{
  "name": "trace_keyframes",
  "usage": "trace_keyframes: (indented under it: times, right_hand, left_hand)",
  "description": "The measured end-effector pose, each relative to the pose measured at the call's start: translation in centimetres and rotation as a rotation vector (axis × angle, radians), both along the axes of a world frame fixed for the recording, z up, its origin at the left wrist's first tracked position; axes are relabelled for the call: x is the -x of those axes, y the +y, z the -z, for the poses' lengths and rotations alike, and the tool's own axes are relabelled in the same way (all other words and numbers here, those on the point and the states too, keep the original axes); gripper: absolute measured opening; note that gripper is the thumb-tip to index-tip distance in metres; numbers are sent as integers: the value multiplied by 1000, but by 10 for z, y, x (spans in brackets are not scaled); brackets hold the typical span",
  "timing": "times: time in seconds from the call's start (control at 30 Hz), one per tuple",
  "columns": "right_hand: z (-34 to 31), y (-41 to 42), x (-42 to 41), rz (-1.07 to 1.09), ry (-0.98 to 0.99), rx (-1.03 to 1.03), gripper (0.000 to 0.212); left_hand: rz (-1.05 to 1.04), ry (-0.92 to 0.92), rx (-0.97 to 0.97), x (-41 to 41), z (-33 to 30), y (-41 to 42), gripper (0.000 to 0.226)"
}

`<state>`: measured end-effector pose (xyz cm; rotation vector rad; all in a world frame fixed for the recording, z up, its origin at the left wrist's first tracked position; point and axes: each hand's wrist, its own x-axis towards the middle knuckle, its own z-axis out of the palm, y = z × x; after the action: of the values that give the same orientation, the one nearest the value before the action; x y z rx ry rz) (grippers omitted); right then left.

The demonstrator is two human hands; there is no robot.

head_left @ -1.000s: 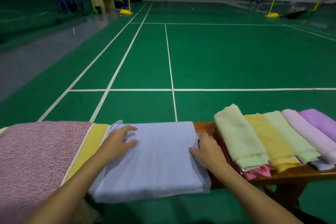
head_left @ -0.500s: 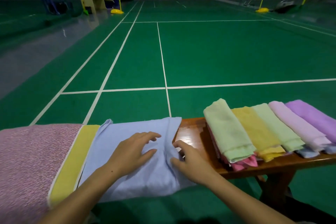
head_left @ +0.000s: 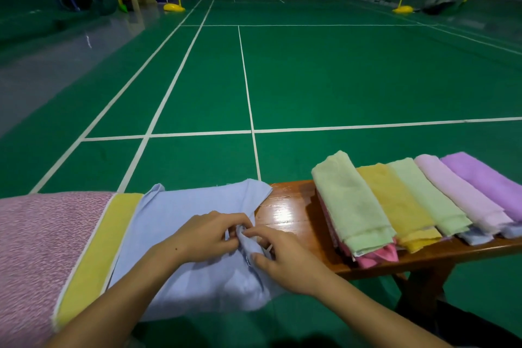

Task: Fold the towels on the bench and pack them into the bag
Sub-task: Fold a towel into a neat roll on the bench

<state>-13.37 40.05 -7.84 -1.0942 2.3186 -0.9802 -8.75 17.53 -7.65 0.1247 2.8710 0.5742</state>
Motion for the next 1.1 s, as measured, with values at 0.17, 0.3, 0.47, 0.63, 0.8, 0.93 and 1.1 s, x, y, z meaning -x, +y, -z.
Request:
trace_keyframes:
  times: [0.17,0.3,0.47,0.63,0.8,0.93,1.1]
  right_hand:
    - [-3,6,-2,9,-64,-10,51]
    - [0,12,0,28,-106,-42,51]
    - [4,19,9,-41,-141,-119,22]
    - [5,19,21,-84,-117,-63,19]
    - [5,6,34,-37,-80,55,24]
    - [5,-13,39,66,-16,139,16]
    - [17,-41,42,207,-87,282,8]
  left_hand:
    - [-50,40,-42,-6,-1,-8,8]
    - [-78,63,-175,-11,-8,-18,13]
    - [-107,107,-388,-18,-15,-25,11]
    - [-185,149,-593,-22,-26,-26,13]
    - [-283,176,-847,-25,-36,-31,6]
    - [-263,190,-962,-28,-42,-32,16]
    - [-277,227,-982,-31,-45,-33,17]
